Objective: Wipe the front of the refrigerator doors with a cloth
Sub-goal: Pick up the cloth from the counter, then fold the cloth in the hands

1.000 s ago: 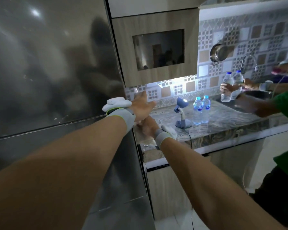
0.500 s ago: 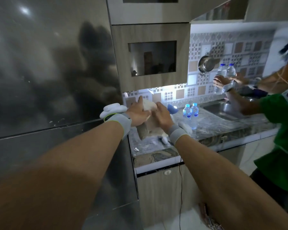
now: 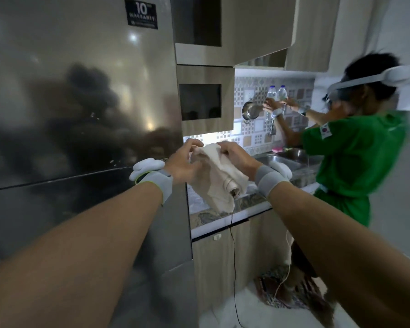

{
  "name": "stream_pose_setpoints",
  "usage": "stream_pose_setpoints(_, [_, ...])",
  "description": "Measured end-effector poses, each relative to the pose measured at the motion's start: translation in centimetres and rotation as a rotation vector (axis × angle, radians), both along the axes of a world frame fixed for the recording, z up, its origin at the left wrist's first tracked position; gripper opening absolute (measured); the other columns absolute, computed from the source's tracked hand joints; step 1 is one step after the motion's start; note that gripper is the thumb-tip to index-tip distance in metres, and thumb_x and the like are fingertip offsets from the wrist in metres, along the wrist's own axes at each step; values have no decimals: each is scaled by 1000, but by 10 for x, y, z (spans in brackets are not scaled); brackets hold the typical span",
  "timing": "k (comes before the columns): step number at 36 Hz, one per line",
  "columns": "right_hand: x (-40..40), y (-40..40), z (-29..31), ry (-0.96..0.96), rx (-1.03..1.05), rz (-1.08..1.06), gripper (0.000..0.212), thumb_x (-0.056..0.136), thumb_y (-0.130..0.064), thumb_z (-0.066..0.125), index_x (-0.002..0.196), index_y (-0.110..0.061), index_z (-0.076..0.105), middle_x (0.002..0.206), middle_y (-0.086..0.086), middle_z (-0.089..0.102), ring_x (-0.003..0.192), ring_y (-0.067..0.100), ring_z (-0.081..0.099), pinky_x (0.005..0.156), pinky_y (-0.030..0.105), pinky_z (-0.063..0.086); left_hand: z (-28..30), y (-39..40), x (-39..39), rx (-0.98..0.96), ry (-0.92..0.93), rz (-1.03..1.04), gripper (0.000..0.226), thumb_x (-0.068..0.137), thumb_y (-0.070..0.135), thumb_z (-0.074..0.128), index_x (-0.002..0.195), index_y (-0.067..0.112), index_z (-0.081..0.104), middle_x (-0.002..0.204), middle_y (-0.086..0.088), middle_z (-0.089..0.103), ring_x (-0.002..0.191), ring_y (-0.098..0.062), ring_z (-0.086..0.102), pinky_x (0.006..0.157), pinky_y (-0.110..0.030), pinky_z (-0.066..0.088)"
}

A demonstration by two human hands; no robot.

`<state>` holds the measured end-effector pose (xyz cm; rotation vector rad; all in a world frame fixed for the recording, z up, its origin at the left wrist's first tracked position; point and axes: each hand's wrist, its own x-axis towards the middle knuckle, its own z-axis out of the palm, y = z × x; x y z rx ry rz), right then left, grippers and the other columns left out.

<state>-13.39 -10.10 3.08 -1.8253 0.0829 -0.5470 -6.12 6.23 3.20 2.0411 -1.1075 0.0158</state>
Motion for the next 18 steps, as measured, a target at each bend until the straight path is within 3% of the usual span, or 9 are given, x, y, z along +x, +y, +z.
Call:
stream_pose_setpoints(2, [-13,24,0,50,-64,3,7,75,-22,42,72,-17,40,77,7,34,75,21,31,69,35,28,1,16,-9,-36,9,20,25,86,24,55,110,16,55,109,-12,64,95,-27,62,86,-39,51])
stream_pose_setpoints(4, [-31,59,-5,66,-143,8,16,82,-25,44,66,-21,42,72,0,39,70,14,35,69,34,30,0,47,-20,-38,-21,29,9,93,14,51,98,13,58,96,-13,65,84,-24,58,74,-31,48])
stream_pose_setpoints(6, [-49,94,-11,62,-244,11,20,90,-38,51,75,-24,52,80,-5,49,73,10,45,74,28,37,-1,79,-33,-29,-45,37,13,94,12,50,83,16,55,83,-9,59,78,-21,50,63,-28,40])
stream_pose_setpoints(8, [-59,120,-21,106,-279,58,37,85,-54,59,100,-20,54,93,-5,57,85,11,55,77,25,44,-4,105,-41,-13,-40,70,18,96,14,45,79,16,53,85,-9,56,81,-22,49,67,-31,38])
stream_pose_setpoints(11, [-68,152,-35,226,-378,146,65,77,-47,74,126,-22,39,107,0,58,95,19,62,75,27,50,-6,135,-49,83,-3,131,27,98,21,38,103,2,56,109,-19,59,102,-32,55,88,-38,42])
stream_pose_setpoints(15, [-62,188,-47,182,-516,136,33,86,-22,66,115,-12,53,109,8,61,100,22,58,87,39,47,-5,187,-56,128,24,161,37,86,40,48,92,5,58,108,-19,63,104,-37,58,89,-43,44])
stream_pose_setpoints(18, [-53,210,-48,145,-576,58,22,87,-20,61,103,-5,64,100,16,66,90,24,59,80,38,48,-1,228,-60,138,54,178,34,89,37,54,98,6,66,104,-15,67,99,-32,61,87,-40,47])
